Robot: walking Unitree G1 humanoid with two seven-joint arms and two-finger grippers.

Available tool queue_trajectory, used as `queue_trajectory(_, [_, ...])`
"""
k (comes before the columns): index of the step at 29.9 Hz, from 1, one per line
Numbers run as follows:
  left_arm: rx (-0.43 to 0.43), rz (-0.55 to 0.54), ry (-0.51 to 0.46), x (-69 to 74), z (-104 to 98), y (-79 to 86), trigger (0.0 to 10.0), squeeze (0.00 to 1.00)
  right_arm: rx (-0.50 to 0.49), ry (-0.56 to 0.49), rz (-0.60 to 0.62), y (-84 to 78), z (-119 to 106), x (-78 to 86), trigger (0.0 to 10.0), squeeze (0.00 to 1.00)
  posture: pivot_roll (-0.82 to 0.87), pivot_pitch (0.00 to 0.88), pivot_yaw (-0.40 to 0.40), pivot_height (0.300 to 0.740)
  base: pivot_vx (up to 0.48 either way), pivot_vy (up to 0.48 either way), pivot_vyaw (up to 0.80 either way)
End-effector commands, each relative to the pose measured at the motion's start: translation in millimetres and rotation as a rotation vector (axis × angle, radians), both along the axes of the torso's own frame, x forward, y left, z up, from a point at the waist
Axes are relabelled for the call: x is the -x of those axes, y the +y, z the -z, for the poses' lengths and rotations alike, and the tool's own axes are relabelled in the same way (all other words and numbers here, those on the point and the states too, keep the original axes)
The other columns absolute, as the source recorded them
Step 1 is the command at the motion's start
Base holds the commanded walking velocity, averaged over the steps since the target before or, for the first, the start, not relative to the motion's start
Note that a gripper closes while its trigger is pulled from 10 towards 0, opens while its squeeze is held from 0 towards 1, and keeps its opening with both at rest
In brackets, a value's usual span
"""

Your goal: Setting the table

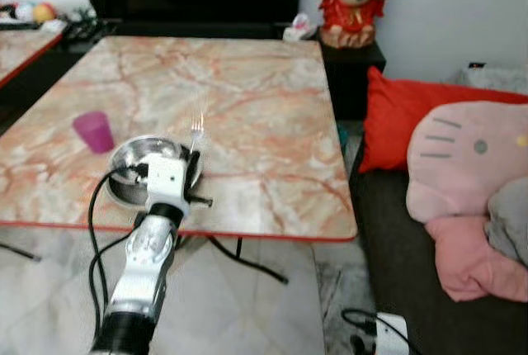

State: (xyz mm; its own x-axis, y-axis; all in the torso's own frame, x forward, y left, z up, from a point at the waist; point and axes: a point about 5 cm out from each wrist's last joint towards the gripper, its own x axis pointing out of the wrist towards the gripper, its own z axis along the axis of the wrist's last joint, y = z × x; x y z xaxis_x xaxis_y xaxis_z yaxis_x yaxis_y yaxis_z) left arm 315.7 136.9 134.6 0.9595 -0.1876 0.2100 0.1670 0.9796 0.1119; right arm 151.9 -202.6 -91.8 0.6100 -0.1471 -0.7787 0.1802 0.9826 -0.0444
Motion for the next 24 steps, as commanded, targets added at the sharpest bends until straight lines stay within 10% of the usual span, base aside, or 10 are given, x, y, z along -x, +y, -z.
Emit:
queue_trajectory(1, [-0.007, -0.025, -0.012, -2.3, -4.7, 10.7, 10.0, 0.00, -0.014, -0.009, 0.001, 4.3, -1.0, -4.6, 10.0, 0.00, 0.01, 0.002, -0.011, 0.740, 0.322, 0.000, -0.44])
queue_trajectory(24, [-0.013, -0.027, 0.126, -5.0, 8.1, 10.2, 10.0, 0.00, -0.008, -0.007, -0.013, 4.9, -1.0, -4.9, 10.0, 0.00, 0.01, 0.009, -0.009, 0.740, 0.116, 0.000, -0.04])
